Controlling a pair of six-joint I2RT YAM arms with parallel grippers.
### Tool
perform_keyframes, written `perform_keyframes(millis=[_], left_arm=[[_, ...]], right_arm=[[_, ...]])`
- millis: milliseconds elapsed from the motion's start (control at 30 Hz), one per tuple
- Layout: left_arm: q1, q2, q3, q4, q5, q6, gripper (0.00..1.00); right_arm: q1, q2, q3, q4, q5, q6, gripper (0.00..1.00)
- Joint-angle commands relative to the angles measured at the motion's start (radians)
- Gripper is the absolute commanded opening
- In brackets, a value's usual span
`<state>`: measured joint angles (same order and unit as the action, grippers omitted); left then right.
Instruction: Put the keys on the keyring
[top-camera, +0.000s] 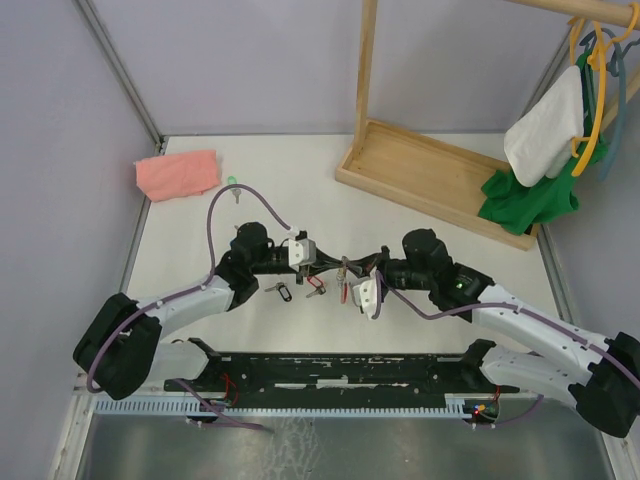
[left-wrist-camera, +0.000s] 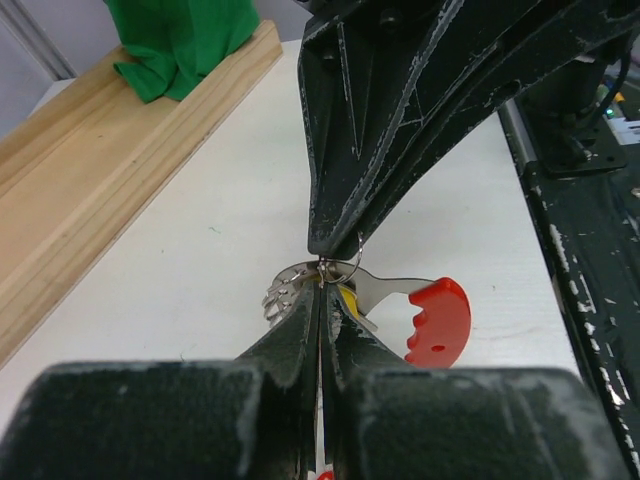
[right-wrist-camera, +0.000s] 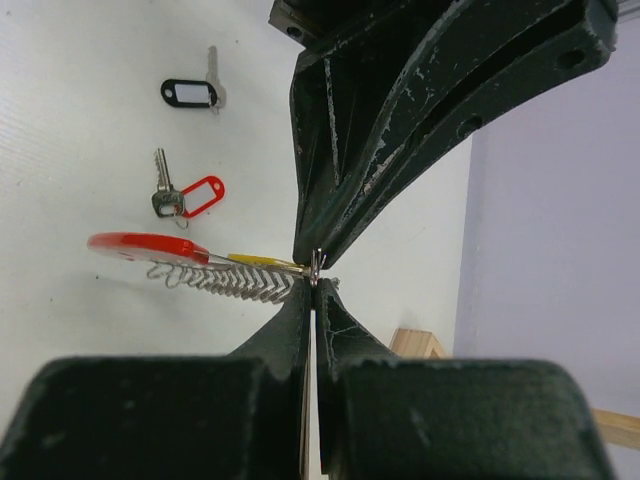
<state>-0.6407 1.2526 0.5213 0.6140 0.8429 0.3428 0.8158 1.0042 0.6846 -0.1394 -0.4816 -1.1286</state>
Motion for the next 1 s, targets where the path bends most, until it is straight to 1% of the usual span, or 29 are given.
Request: perform_keyframes(millis=[0, 100, 267, 300, 367, 533, 633, 767, 900, 967], left_arm=[[0.064, 0.034, 0.021, 0.147, 0.072, -0.168, 0.03], [0.071, 0.046, 0.011, 0.173, 0.085, -0.183, 0.03], [0.072, 0.079, -0.001, 0.252, 0.124, -0.220, 0.04], [0.071, 0.083, -0.002, 0.254, 0.122, -0.220, 0.05], [0.071, 0.090, -0.002, 0.254, 0.110, -0.221, 0.07], [0.078, 0.087, -0.004, 0.226, 0.019, -0.215, 0.25], [0.085, 0.048, -0.032, 0.233, -0.017, -0.191, 0.33], [0.085, -0.045, -0.133, 0.352, -0.032, -0.139, 0.40], [0.085, -0.137, -0.211, 0.446, -0.046, -0.116, 0.42], [0.085, -0.161, -0.235, 0.499, -0.035, -0.113, 0.42]], right_arm=[[-0.015, -0.044, -0.030, 0.209, -0.122, 0.122, 0.01], [-0.052, -0.036, -0.081, 0.385, -0.172, 0.252, 0.01], [-0.109, 0.028, -0.187, 0.815, -0.229, 0.565, 0.01], [-0.118, 0.045, -0.200, 0.882, -0.235, 0.608, 0.01], [-0.130, 0.075, -0.212, 0.962, -0.245, 0.662, 0.01], [-0.148, 0.084, -0.213, 0.976, -0.258, 0.689, 0.01], [-0.159, 0.072, -0.216, 0.952, -0.253, 0.686, 0.01], [-0.168, 0.063, -0.212, 0.918, -0.250, 0.679, 0.01], [-0.169, 0.064, -0.194, 0.852, -0.263, 0.649, 0.01], [-0.169, 0.066, -0.193, 0.846, -0.270, 0.645, 0.01]])
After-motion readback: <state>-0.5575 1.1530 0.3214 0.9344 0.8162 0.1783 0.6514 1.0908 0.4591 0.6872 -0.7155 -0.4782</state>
